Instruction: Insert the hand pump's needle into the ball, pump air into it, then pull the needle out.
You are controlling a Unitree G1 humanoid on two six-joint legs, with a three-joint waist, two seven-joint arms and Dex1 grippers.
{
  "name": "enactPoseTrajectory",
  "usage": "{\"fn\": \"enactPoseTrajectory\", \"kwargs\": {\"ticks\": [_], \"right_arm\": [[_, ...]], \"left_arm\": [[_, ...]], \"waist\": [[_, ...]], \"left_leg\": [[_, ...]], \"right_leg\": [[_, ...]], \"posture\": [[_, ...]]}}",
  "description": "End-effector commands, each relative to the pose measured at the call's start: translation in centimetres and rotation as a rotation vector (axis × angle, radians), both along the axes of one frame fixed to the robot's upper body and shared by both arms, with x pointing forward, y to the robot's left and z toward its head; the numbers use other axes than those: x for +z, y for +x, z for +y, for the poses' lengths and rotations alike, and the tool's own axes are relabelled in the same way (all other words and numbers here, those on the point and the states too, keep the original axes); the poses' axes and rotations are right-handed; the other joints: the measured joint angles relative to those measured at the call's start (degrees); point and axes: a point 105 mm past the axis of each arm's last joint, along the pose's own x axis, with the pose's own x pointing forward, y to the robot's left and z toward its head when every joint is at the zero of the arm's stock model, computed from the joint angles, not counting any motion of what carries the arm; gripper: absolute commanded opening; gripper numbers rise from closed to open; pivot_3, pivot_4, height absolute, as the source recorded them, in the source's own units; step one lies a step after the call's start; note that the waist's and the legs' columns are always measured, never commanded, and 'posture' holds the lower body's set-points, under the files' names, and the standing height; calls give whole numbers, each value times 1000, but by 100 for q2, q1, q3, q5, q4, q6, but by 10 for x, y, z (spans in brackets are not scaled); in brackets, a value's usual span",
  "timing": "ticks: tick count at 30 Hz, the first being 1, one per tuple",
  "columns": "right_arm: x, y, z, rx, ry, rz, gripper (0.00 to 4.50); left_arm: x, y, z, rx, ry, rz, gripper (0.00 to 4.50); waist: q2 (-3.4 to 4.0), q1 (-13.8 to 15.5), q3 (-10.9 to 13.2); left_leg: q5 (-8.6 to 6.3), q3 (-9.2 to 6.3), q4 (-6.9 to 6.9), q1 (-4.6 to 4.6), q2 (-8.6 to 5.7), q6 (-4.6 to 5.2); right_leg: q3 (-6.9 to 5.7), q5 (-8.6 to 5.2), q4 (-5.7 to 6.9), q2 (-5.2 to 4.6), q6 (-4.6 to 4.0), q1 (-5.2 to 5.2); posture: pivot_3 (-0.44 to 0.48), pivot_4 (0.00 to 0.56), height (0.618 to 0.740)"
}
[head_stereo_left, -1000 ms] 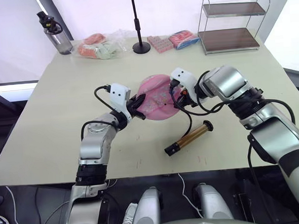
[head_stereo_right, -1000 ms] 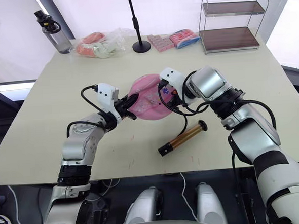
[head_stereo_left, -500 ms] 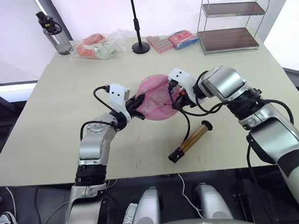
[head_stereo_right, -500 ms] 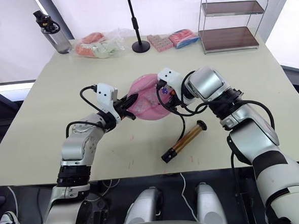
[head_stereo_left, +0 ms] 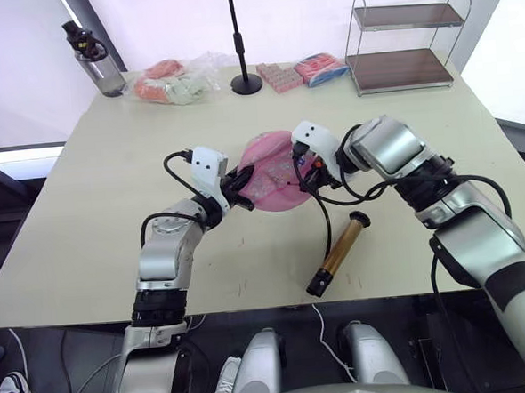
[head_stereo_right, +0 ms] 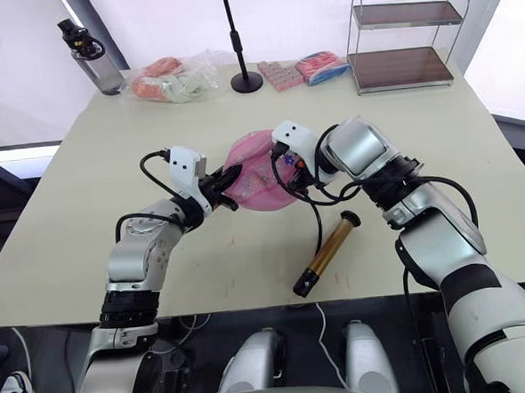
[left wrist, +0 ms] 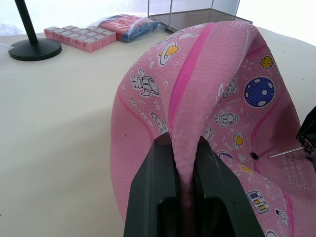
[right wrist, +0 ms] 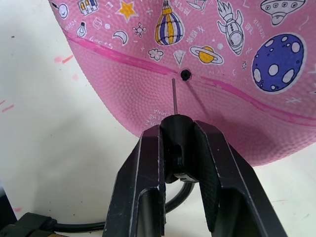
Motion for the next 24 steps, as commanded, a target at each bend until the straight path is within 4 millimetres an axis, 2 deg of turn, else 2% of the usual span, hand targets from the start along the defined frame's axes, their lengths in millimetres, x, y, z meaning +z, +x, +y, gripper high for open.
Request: {"fn": "enactPoseTrajectory", "kwargs": {"ticks": [1, 13, 24], "right_arm": [[15, 3, 12, 30, 31, -54, 330], [14, 10, 16, -14, 41, -42, 330], [14, 12, 24, 18, 27, -65, 330]], "left_arm": [[-2, -5, -12, -47, 0, 3, 14], [-5, -6, -14, -62, -5, 11, 14], [-8, -9, -16, -78, -8, 20, 14]], "waist": [[0, -1, 0], [0, -24, 0], [0, -36, 0]], "left_leg": [[0, 0, 0, 0, 0, 0], [1, -2, 0, 6, 1, -1], [1, -2, 0, 8, 1, -1]], "right_leg": [[0, 0, 0, 0, 0, 0], [0, 1, 4, 2, 0, 0], [0, 2, 4, 2, -2, 0]], "posture": [[0, 150, 731], [0, 150, 731], [0, 150, 731]]}}
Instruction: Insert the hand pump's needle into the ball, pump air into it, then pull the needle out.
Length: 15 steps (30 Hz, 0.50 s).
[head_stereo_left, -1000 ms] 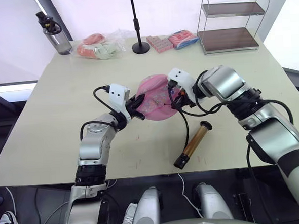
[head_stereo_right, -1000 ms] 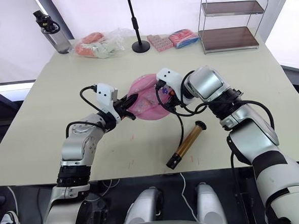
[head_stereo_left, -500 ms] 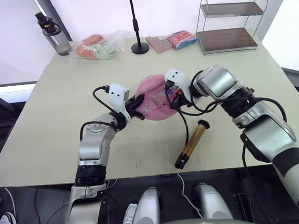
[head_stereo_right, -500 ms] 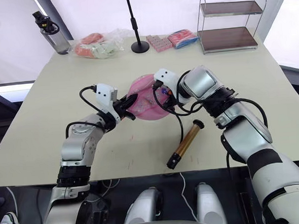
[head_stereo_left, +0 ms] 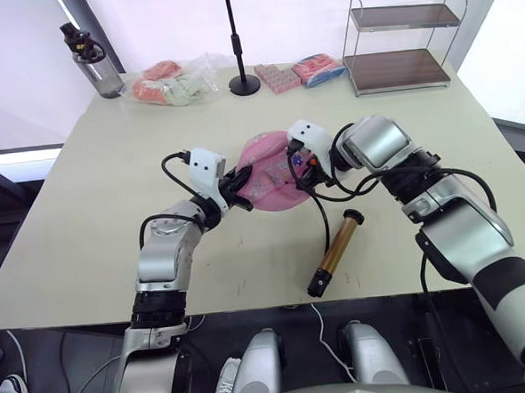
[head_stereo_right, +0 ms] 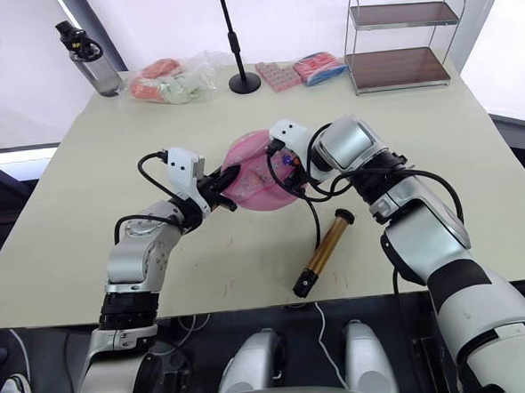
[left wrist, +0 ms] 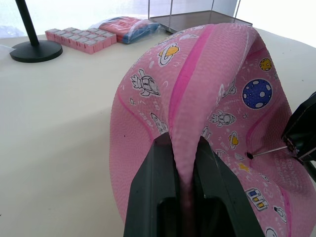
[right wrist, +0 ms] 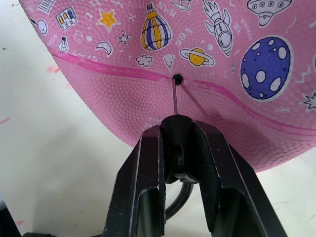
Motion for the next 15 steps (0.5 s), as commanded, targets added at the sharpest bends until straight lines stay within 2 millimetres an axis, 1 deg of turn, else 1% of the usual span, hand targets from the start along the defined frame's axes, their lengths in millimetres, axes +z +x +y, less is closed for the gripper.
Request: {"fn": "enactPoseTrajectory", "kwargs": {"ticks": [1, 9, 15], "right_arm": [[19, 3, 16, 52, 22, -84, 330], [4, 2, 9, 25, -5, -33, 330], [-1, 7, 2, -30, -1, -9, 330]], "left_arm": [[-7, -8, -19, -87, -4, 24, 14], [-8, -9, -18, -84, -4, 25, 14], [-9, -9, -16, -78, -6, 28, 14]], "waist": [[0, -6, 0], [0, -30, 0], [0, -48, -2]], "left_leg": [[0, 0, 0, 0, 0, 0], [1, -1, 0, 1, 0, -2], [2, -2, 0, 3, 0, -3]], "right_leg": [[0, 0, 0, 0, 0, 0], [0, 1, 0, 0, -2, 1], [0, 1, 0, 0, -2, 2]], "posture": [[0, 150, 731], [0, 150, 731], [0, 150, 731]]}}
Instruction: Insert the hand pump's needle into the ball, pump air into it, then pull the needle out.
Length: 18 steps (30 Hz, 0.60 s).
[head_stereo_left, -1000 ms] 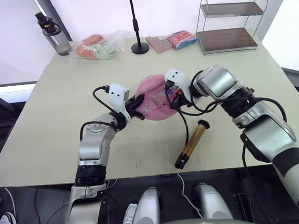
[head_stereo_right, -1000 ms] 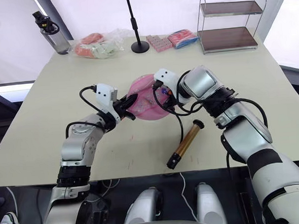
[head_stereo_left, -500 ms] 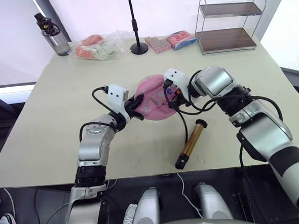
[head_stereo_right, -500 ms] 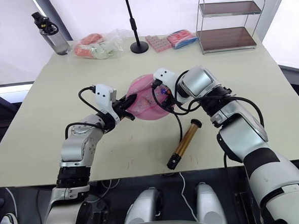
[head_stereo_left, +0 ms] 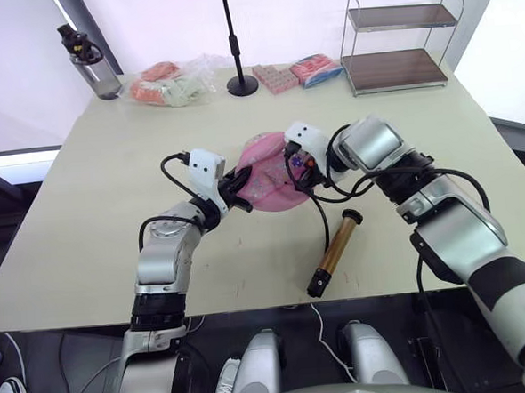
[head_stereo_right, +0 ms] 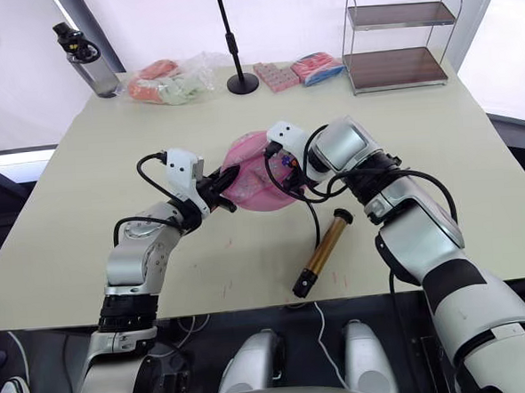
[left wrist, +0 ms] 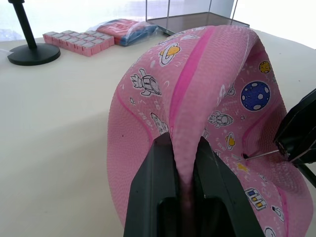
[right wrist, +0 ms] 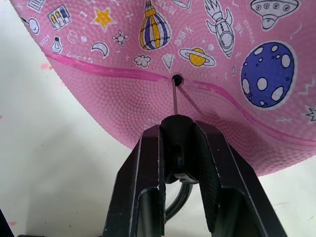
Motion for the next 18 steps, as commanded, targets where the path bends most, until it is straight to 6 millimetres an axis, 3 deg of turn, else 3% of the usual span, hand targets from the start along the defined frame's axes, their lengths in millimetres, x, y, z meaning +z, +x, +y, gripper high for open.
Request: {"fn": "enactPoseTrajectory", "kwargs": {"ticks": [1, 18], "right_arm": [[3, 5, 0, -27, 8, -21, 330], [-10, 6, -15, -78, -20, 17, 330]], "left_arm": [[-8, -6, -16, -74, -8, 33, 14], [-10, -2, -5, -16, -46, 45, 14]], "waist": [[0, -3, 0], [1, -7, -1]], "left_leg": [[0, 0, 0, 0, 0, 0], [0, -1, 0, 1, 0, 0]], "right_leg": [[0, 0, 0, 0, 0, 0], [0, 0, 1, 0, 0, 0]], "posture": [[0, 150, 731], [0, 150, 731]]}}
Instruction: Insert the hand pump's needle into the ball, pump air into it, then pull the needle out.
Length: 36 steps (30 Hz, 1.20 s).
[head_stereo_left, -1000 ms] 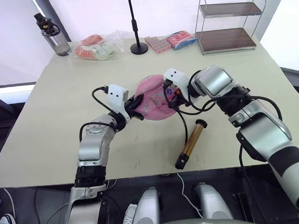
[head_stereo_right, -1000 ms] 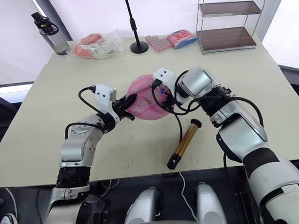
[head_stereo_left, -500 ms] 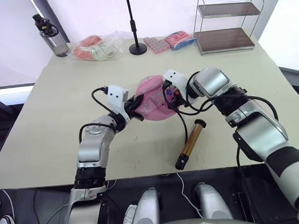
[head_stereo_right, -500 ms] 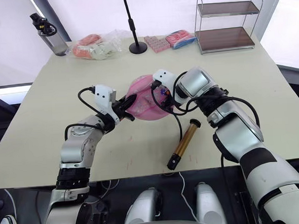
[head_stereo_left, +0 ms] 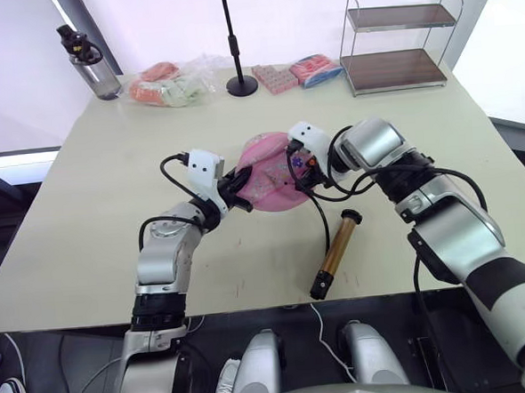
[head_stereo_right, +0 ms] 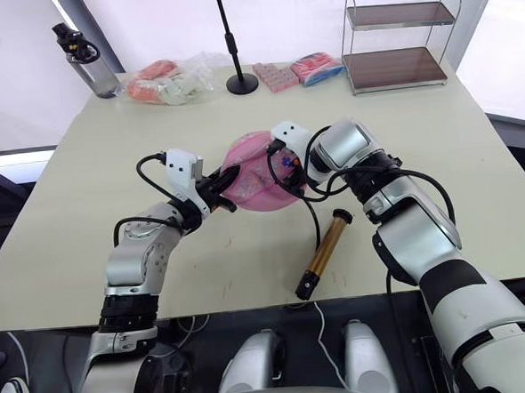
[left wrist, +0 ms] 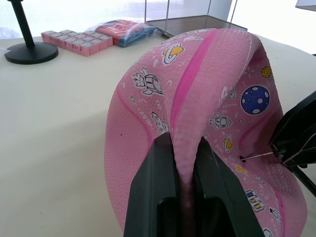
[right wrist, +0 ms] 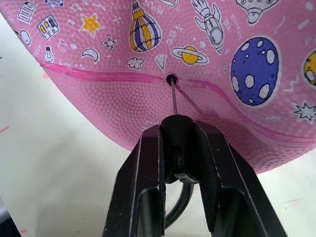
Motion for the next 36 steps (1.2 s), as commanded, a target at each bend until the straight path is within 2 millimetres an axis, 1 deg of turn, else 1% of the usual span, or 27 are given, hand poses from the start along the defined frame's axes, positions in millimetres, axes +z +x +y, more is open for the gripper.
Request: {"fn": "enactPoseTrajectory", "kwargs": {"ticks": [1, 8, 14, 23, 30, 36], "right_arm": [[-10, 4, -13, -40, -52, -5, 330], [-13, 6, -18, -52, -66, -7, 330], [-14, 7, -17, -73, -58, 3, 330], [-15, 7, -20, -122, -33, 57, 330], [-16, 8, -22, -120, -59, 36, 330], [-17, 4, -12, -84, -70, 35, 330]], "left_arm": [[-10, -2, -5, -16, -21, 42, 14], [-11, -1, -4, -8, -30, 45, 14], [-11, -3, -7, -20, -30, 47, 14], [-12, -4, -7, -20, -30, 51, 14], [-13, -3, -8, -23, -32, 52, 14], [-13, -4, -12, -42, -30, 53, 14]], "waist": [[0, 2, 0], [0, 5, 0], [0, 7, -1], [1, 7, -2], [1, 9, -2], [2, 8, -2]], "left_leg": [[0, 0, 0, 0, 0, 0], [0, 0, 0, 0, -1, 0], [0, -1, 0, 0, -1, -1], [1, -1, 1, 2, -1, -1], [1, -1, 0, 1, -2, -1], [1, -2, 0, 1, -2, -1]], "right_leg": [[0, 0, 0, 0, 0, 0], [0, 0, 0, -1, 0, 1], [0, 0, 0, -1, 0, 2], [0, 0, 0, -1, 0, 3], [0, -1, 0, -1, 0, 3], [0, -1, 0, -1, 0, 3]], "posture": [[0, 150, 731], [0, 150, 731], [0, 150, 731], [0, 150, 731], [0, 150, 731], [0, 150, 731]]}}
